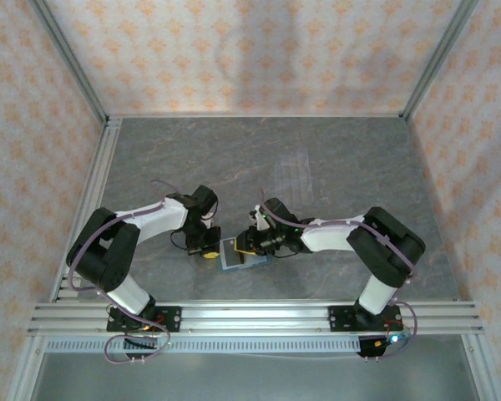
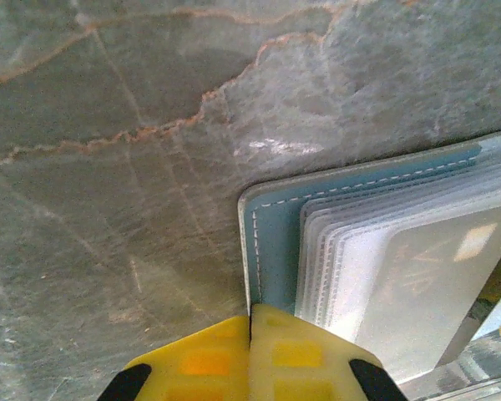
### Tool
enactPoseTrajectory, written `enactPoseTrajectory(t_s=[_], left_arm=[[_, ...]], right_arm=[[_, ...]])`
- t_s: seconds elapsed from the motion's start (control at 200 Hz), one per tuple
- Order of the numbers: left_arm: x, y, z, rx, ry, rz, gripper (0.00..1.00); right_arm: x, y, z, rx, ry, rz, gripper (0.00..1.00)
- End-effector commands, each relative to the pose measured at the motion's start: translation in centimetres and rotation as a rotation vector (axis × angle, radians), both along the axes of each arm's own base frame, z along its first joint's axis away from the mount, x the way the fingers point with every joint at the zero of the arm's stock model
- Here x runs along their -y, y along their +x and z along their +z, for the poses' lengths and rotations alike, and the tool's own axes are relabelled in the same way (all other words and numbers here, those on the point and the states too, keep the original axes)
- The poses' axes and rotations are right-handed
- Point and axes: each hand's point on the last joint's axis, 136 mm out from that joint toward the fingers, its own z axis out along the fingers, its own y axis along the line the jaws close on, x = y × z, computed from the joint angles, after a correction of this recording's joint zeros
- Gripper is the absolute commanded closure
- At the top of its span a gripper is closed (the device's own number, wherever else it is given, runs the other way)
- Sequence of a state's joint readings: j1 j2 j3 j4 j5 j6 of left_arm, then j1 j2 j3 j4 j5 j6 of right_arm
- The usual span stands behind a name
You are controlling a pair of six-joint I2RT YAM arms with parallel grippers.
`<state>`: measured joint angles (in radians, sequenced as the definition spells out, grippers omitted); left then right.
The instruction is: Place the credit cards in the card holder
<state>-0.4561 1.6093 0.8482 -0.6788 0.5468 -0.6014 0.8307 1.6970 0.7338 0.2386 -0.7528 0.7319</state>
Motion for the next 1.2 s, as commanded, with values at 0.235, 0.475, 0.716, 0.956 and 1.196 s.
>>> enactPoseTrajectory(t_s=[0.235,0.475,0.716,0.956,1.196], left_arm=[[-0.3,-0.7,-0.9,-0.019,0.007,-0.004,1.00],[-0.4,-0.9,-1.2,-0.027,0.009,-0.005,1.00],[-0.4,-0.9,-1.1,-0.024,0.008,-0.007,1.00],[-0.5,-0.9,-1.1,-0.022,0.012,-0.006,1.00],[-0.5,-1.1,-1.3,-0.024,0.009,-0.002,1.00]], right_arm=[[-1.0,0.5,1.8,0.029,0.046,-0.011,0.72],[0.8,0.1,2.3,0.066,-0.043,-0.004,0.69],[0.9,0.7,0.0,0.047,-0.140,0.005,0.78],[-1.0,1.1,-0.6,0.024,-0.122,0.032,0.81],[-2.3,0.9,0.5,0.017,-0.053,0.029,0.82]])
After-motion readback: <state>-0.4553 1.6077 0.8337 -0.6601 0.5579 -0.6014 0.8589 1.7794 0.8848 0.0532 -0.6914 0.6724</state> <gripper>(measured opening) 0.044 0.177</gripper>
